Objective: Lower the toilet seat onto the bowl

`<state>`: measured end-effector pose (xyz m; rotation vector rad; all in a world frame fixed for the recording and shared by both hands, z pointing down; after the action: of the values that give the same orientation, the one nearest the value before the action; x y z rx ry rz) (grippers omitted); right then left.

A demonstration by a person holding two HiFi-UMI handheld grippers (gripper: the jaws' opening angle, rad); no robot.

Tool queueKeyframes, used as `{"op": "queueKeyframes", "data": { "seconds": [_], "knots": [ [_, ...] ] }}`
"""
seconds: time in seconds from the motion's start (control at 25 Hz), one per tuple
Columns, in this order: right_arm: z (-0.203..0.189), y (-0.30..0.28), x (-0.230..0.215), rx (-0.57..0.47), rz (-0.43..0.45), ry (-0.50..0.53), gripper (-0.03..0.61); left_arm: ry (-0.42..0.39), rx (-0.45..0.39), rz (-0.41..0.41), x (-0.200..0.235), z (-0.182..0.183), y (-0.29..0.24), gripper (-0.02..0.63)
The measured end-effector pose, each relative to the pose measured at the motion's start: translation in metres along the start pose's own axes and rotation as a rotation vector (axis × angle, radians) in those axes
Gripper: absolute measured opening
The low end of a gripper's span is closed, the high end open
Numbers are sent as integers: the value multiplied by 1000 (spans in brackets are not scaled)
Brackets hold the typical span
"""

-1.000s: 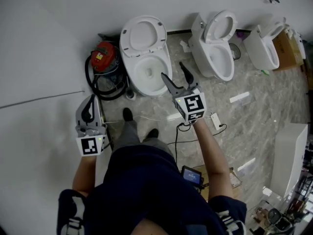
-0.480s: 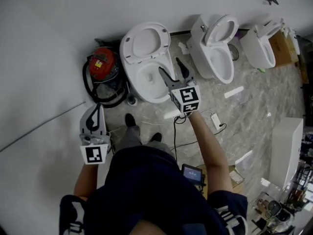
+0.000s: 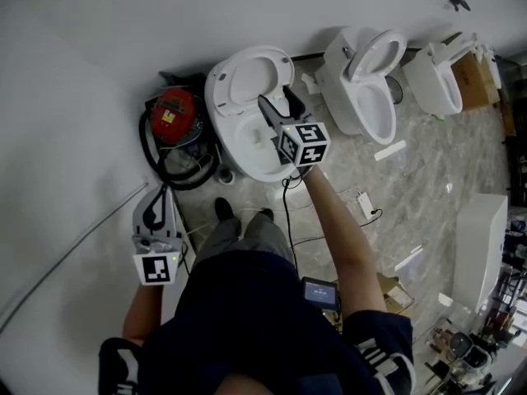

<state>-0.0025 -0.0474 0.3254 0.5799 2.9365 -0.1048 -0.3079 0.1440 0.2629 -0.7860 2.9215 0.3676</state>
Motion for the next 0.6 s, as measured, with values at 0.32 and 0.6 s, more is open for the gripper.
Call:
{"op": "queueKeyframes", "data": {
  "seconds": [0.32,0.6],
  "knots": [
    [-34,-45,-24,25,-20,-146,301,-22,37,63,15,-14,-6,25],
    [-63,-78,-59,31,-29,-328,301,-48,93,126,8,-23,-21,25]
  ]
}}
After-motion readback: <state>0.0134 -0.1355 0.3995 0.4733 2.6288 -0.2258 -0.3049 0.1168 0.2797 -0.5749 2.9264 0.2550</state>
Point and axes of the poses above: the fingertips, and each gripper's own axes: y backward along the fingers, x to its left, z out of its top, the point moved 5 cm from there along y, backward along the fingers, and after that the axes turned 14 degrees about -x, right-handed, at the moved point
